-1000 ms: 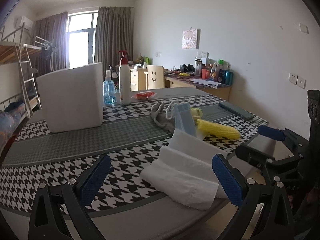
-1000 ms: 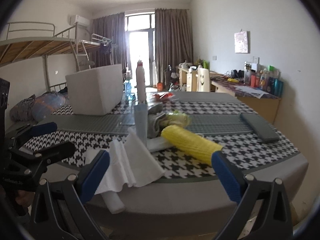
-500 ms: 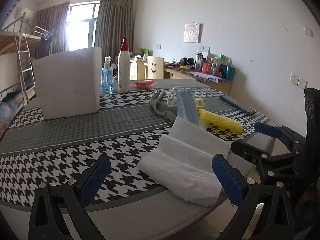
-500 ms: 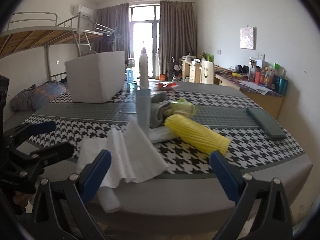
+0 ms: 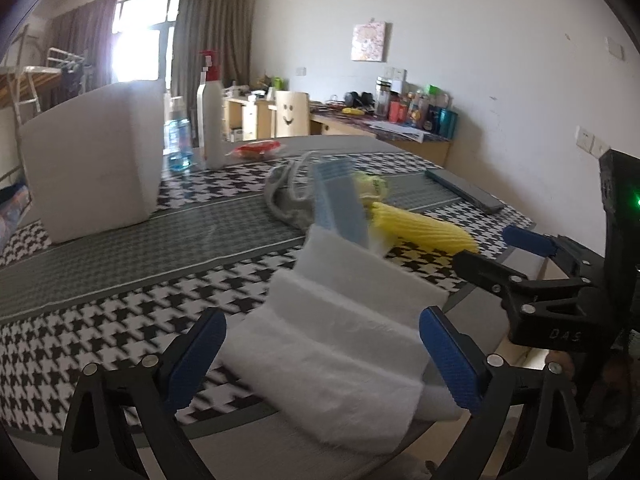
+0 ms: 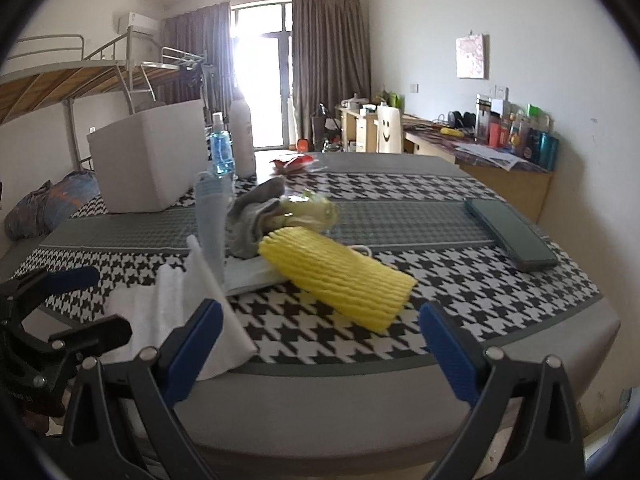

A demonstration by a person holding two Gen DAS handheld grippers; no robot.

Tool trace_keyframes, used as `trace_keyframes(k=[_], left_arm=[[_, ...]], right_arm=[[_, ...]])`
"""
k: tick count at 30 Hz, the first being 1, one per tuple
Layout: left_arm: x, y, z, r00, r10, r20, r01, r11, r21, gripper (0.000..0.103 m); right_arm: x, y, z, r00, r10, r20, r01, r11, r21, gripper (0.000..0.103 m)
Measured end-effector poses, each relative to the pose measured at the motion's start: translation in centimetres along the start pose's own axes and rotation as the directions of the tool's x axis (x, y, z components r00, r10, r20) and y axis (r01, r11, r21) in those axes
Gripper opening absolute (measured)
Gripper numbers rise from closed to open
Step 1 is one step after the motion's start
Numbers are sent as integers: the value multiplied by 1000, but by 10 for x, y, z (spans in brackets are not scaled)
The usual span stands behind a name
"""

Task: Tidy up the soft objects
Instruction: 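Lower the left tool onto the white paper towel and close it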

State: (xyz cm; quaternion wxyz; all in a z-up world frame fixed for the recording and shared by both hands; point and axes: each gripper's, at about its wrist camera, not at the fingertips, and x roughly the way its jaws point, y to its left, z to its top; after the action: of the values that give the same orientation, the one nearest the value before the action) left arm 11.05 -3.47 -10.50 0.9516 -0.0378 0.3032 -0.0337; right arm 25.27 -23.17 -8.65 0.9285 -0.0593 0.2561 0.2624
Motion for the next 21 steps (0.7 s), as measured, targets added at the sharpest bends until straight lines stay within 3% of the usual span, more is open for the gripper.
trace_keyframes(k=[11, 15, 21], left_arm=[[42, -9, 12, 986, -5, -164, 5, 1000, -4, 71], [46, -14, 11, 982, 45, -183, -38, 998, 43, 60], [50, -15, 12, 979, 89, -182, -78, 994, 70, 29]], right_arm=[[11, -25, 6, 1000, -13, -22, 14, 999, 43, 100], [17, -29, 8, 1000, -4, -30, 5, 999, 43, 100], [25, -30, 10, 999, 8, -41, -6, 999, 36, 100]])
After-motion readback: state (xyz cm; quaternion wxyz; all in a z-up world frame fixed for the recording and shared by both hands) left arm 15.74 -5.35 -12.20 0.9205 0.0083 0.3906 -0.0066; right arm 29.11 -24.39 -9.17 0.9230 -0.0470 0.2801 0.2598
